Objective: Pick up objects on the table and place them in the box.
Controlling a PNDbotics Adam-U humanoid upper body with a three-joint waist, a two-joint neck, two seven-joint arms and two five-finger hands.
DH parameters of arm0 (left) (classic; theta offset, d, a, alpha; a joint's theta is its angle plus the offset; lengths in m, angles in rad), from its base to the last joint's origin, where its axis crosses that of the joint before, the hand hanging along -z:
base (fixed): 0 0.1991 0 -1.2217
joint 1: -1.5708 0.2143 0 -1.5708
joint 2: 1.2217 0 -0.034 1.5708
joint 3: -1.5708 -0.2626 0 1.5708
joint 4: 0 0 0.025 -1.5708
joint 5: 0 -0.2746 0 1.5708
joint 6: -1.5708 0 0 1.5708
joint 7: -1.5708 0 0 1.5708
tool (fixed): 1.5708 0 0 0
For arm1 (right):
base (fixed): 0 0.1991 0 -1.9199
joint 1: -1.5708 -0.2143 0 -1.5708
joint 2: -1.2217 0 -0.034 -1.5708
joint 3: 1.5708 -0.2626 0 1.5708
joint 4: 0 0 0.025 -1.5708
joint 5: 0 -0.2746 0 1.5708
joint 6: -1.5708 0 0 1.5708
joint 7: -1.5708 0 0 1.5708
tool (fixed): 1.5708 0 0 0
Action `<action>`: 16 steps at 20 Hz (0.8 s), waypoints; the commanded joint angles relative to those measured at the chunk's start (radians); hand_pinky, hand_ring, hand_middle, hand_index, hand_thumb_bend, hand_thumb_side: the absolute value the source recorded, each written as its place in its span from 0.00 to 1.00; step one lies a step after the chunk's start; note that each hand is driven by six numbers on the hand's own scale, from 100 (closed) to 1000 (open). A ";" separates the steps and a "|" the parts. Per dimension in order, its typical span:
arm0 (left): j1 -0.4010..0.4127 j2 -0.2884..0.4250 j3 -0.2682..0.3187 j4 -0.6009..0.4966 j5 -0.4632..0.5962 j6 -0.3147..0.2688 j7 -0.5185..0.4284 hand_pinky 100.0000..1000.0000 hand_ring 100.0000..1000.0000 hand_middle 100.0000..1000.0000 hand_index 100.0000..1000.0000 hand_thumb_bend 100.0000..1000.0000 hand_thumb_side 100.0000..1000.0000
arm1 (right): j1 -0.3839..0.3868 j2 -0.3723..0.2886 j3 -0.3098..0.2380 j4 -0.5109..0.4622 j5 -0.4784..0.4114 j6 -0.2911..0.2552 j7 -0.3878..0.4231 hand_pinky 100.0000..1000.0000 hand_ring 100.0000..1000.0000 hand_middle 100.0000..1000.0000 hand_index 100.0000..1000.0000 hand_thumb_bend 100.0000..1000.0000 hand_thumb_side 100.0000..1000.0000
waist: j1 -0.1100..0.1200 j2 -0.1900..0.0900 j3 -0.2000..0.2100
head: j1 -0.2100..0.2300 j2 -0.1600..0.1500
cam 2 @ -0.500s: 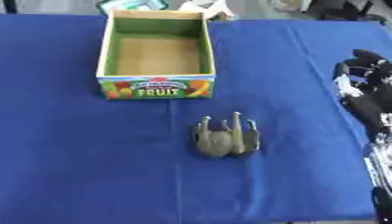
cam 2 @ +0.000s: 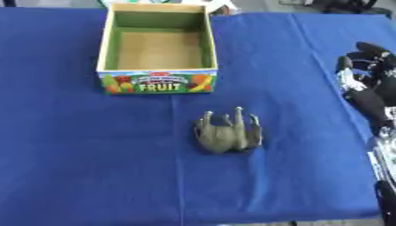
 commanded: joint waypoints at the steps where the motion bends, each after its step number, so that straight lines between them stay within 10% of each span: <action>1: -0.008 0.010 0.002 -0.018 0.003 0.000 0.000 0.42 0.55 0.52 0.62 0.44 0.63 | -0.011 -0.034 -0.005 -0.022 0.004 0.000 0.002 0.52 0.65 0.61 0.78 0.14 0.19 | 0.002 -0.018 0.000 | -0.001 0.006; 16: -0.010 0.012 -0.006 -0.019 0.003 -0.001 -0.009 0.42 0.55 0.52 0.62 0.44 0.63 | -0.070 -0.237 0.093 -0.028 0.123 -0.041 0.170 0.62 0.78 0.74 0.84 0.37 0.25 | -0.005 -0.025 0.012 | -0.017 0.004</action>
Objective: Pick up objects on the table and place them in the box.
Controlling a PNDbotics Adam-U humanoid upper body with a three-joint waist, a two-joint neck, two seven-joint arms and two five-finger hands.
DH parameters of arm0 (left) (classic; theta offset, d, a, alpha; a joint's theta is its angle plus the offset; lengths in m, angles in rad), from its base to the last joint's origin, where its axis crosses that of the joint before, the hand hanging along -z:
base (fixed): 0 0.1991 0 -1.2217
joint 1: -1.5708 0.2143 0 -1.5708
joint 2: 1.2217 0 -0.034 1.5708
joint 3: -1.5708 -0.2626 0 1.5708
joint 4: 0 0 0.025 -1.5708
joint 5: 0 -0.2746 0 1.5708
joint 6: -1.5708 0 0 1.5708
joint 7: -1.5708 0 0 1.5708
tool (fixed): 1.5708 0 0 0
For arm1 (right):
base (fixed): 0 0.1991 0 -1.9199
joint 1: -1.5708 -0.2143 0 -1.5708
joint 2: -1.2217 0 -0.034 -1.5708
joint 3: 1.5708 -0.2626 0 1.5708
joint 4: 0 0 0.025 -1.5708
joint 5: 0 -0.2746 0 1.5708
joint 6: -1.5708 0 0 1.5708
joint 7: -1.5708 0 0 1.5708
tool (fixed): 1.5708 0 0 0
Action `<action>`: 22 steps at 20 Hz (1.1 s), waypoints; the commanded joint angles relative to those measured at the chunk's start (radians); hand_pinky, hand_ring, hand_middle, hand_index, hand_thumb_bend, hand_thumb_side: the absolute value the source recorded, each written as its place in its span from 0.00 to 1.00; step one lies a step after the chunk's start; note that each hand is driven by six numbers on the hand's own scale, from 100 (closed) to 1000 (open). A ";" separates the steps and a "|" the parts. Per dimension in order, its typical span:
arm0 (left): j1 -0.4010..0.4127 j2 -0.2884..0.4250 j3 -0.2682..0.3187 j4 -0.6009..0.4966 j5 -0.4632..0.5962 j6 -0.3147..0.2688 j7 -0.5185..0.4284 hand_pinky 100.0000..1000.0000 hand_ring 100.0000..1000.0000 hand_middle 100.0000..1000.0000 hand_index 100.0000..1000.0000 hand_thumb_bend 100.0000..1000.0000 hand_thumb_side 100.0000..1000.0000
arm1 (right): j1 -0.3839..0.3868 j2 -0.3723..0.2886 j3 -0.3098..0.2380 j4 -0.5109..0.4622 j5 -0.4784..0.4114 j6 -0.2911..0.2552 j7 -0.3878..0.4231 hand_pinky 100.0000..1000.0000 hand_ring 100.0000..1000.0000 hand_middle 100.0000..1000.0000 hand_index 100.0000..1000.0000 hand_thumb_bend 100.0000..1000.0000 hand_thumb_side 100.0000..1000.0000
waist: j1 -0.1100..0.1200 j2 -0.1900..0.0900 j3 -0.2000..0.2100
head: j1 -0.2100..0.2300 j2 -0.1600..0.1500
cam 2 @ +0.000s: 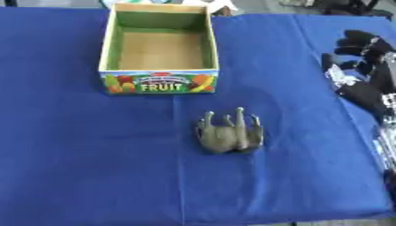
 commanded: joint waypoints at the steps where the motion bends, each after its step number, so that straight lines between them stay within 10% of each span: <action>1: -0.010 0.017 0.000 -0.018 0.003 -0.002 -0.005 0.42 0.55 0.52 0.62 0.44 0.63 | -0.025 -0.090 0.019 -0.027 0.043 -0.021 0.054 0.64 0.80 0.76 0.85 0.42 0.27 | 0.001 -0.021 0.002 | -0.005 0.004; 22: -0.008 0.022 -0.011 -0.016 0.002 -0.001 -0.021 0.42 0.56 0.52 0.62 0.44 0.63 | -0.192 -0.298 0.226 -0.015 0.112 -0.102 0.329 0.81 0.89 0.85 0.91 0.51 0.23 | -0.012 -0.034 0.024 | -0.023 0.011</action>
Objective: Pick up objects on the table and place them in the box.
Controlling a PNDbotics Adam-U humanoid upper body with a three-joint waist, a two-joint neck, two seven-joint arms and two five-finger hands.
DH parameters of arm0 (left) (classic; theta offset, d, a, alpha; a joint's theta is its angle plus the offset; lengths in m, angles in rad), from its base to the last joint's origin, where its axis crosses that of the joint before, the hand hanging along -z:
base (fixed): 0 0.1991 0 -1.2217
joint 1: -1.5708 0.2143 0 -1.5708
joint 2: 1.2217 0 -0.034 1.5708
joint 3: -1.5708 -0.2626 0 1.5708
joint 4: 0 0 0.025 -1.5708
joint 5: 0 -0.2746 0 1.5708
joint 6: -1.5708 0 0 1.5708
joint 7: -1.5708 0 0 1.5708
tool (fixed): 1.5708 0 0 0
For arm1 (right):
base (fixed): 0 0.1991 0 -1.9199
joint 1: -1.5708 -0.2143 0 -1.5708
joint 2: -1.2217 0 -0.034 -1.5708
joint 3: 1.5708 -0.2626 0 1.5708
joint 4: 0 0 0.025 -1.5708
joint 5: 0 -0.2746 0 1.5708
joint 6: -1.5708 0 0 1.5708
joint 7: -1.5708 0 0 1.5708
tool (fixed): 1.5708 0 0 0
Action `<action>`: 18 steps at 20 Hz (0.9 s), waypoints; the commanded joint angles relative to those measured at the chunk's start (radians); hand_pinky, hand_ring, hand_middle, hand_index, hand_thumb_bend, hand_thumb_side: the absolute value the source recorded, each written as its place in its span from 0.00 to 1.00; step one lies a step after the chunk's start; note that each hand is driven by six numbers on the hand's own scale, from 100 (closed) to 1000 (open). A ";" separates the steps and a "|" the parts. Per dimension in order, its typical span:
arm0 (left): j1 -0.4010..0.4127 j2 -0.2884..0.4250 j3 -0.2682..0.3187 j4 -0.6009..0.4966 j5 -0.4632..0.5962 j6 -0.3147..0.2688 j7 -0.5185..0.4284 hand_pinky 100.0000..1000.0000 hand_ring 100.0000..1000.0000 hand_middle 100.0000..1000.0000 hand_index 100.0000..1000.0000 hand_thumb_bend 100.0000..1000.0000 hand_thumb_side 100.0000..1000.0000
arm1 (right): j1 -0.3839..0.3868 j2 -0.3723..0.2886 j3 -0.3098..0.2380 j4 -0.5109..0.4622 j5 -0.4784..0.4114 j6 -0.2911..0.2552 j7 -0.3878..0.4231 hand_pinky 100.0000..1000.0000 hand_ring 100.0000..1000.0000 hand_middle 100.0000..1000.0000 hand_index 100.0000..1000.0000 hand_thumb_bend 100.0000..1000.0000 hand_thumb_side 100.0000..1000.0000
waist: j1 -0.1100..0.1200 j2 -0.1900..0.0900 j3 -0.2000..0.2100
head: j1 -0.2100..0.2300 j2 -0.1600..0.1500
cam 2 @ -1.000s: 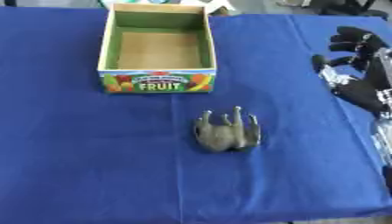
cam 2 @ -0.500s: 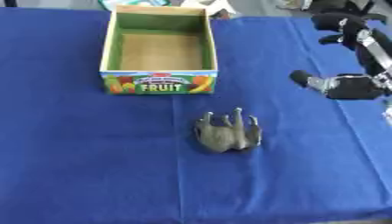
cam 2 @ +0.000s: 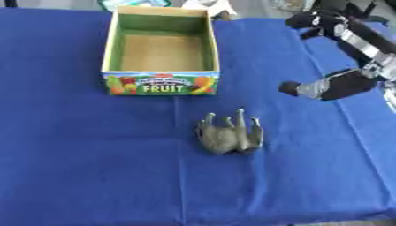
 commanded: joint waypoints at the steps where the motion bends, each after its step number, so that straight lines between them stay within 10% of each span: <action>1: -0.008 0.022 0.001 -0.016 0.002 -0.002 -0.004 0.42 0.56 0.52 0.62 0.44 0.63 | -0.032 -0.044 0.022 0.004 -0.003 -0.005 0.036 0.81 0.89 0.85 0.91 0.51 0.23 | 0.001 -0.018 0.002 | -0.003 0.004; 18: -0.009 0.019 -0.002 -0.014 0.002 -0.001 -0.010 0.42 0.56 0.52 0.62 0.44 0.63 | -0.094 0.057 0.158 0.101 -0.011 -0.017 0.169 0.79 0.88 0.83 0.90 0.47 0.21 | -0.006 -0.018 0.012 | -0.004 0.010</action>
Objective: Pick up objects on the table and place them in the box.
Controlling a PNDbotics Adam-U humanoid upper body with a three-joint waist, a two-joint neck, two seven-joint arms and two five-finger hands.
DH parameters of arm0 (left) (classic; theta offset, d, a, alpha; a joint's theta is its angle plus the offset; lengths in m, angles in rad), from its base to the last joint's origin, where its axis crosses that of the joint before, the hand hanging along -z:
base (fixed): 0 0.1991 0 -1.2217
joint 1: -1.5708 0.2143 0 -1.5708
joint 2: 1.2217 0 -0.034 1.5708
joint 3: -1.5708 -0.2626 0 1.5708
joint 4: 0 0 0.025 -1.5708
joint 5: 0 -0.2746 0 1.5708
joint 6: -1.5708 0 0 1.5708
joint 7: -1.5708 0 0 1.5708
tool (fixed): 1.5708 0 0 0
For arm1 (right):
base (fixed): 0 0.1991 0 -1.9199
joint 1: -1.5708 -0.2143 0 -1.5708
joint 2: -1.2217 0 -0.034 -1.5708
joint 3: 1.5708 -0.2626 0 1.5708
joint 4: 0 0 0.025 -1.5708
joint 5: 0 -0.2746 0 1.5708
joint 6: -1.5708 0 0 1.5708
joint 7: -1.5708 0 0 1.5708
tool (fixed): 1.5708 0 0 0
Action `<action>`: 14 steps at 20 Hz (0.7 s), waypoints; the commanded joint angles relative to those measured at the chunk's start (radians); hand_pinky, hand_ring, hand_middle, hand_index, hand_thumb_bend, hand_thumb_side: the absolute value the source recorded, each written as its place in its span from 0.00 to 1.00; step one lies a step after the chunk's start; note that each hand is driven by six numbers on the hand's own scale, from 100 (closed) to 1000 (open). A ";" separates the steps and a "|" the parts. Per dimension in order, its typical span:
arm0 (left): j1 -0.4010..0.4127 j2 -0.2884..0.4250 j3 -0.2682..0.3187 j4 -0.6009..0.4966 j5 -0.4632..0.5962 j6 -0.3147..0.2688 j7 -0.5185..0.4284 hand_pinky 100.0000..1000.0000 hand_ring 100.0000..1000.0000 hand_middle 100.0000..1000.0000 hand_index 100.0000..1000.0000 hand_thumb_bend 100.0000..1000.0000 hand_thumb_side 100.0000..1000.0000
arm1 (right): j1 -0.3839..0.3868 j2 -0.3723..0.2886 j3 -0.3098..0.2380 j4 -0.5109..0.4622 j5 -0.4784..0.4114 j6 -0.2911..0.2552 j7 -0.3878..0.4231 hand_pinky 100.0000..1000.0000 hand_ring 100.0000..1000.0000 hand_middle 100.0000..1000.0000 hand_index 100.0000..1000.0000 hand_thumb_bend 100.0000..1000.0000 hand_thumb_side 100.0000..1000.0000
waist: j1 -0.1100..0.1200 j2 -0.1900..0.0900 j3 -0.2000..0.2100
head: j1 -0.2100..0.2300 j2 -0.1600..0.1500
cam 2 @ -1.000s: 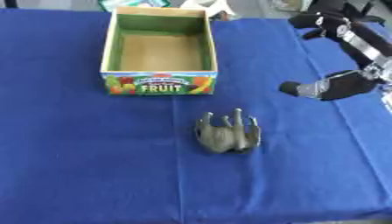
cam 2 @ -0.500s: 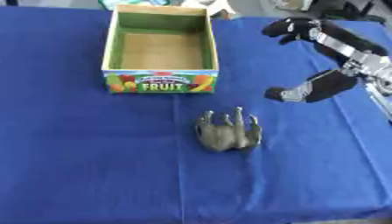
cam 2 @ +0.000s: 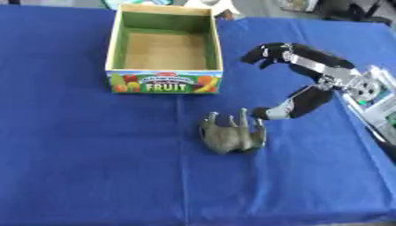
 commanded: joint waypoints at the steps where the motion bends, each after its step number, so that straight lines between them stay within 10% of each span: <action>1: -0.009 0.019 -0.001 -0.014 0.002 -0.001 -0.002 0.42 0.56 0.52 0.62 0.44 0.63 | -0.016 -0.006 0.006 0.010 -0.006 -0.002 0.017 0.79 0.88 0.83 0.90 0.47 0.21 | 0.002 -0.018 0.000 | -0.003 0.009; 14: -0.010 0.018 -0.001 -0.013 0.003 -0.001 -0.003 0.42 0.56 0.53 0.62 0.44 0.63 | -0.006 0.039 0.040 0.054 0.014 -0.011 0.051 0.79 0.87 0.82 0.90 0.46 0.22 | 0.007 -0.015 0.000 | -0.003 0.013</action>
